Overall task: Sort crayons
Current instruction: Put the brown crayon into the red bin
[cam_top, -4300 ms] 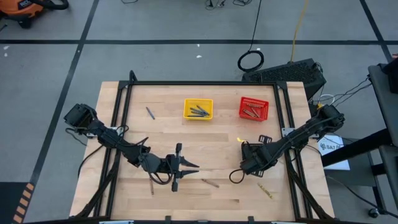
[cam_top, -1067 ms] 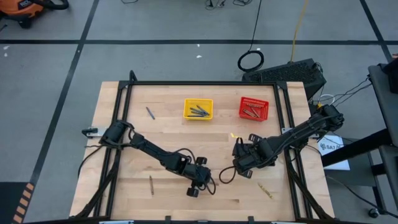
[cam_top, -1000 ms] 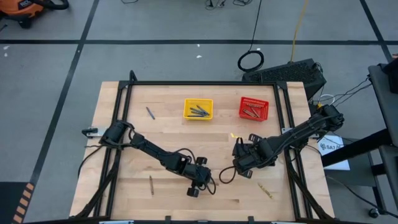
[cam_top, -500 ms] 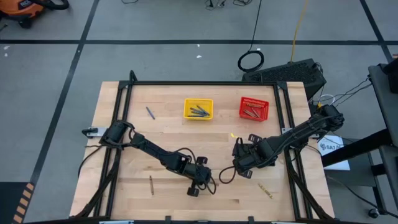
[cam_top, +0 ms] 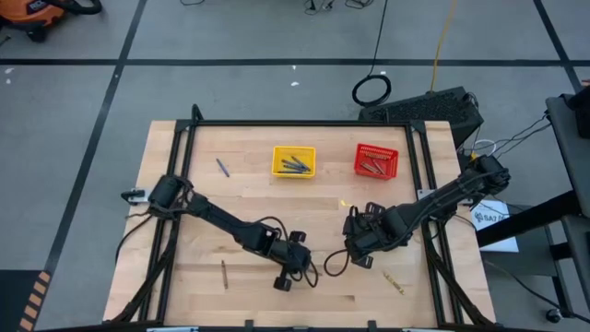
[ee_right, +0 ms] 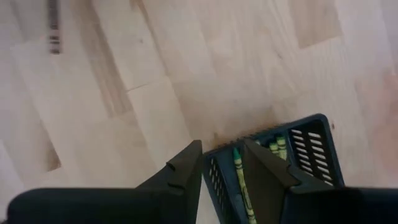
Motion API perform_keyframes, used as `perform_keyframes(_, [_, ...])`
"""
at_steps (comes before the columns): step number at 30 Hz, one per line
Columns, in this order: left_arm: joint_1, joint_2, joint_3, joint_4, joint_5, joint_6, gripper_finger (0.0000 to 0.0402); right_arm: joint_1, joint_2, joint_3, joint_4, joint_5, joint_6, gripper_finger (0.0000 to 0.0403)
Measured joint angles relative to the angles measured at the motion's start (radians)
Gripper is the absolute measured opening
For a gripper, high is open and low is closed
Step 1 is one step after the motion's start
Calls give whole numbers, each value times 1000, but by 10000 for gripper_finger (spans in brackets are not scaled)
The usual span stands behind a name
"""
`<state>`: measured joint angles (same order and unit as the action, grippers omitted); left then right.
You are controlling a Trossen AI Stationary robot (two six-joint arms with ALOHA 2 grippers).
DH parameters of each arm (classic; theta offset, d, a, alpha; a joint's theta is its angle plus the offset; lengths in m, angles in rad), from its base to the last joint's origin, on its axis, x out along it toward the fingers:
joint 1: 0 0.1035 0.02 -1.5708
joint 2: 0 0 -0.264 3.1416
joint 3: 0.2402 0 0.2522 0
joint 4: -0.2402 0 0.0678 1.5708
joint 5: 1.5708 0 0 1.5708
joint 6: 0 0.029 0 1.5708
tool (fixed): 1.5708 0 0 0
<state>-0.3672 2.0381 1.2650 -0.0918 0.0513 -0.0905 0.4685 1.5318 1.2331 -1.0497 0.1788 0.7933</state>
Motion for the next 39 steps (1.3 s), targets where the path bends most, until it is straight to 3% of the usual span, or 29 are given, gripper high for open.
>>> perform_keyframes(11, [-21,-162,5,-69,-91,19,0,95,0,0,171,0,-134,100])
perform_keyframes(15, [-29,-182,5,-78,-156,26,0,135,0,0,282,4,-232,100])
perform_keyframes(21, [-32,-187,6,-36,-161,31,0,149,0,0,450,12,-334,100])
perform_keyframes(26, [-32,-187,6,-14,-165,46,0,147,0,0,485,87,-341,100])
perform_keyframes(35, [-33,-188,6,54,-169,55,0,132,0,0,549,125,-342,100])
perform_keyframes(39, [-35,-199,6,32,-217,77,0,133,0,0,552,136,-345,100])
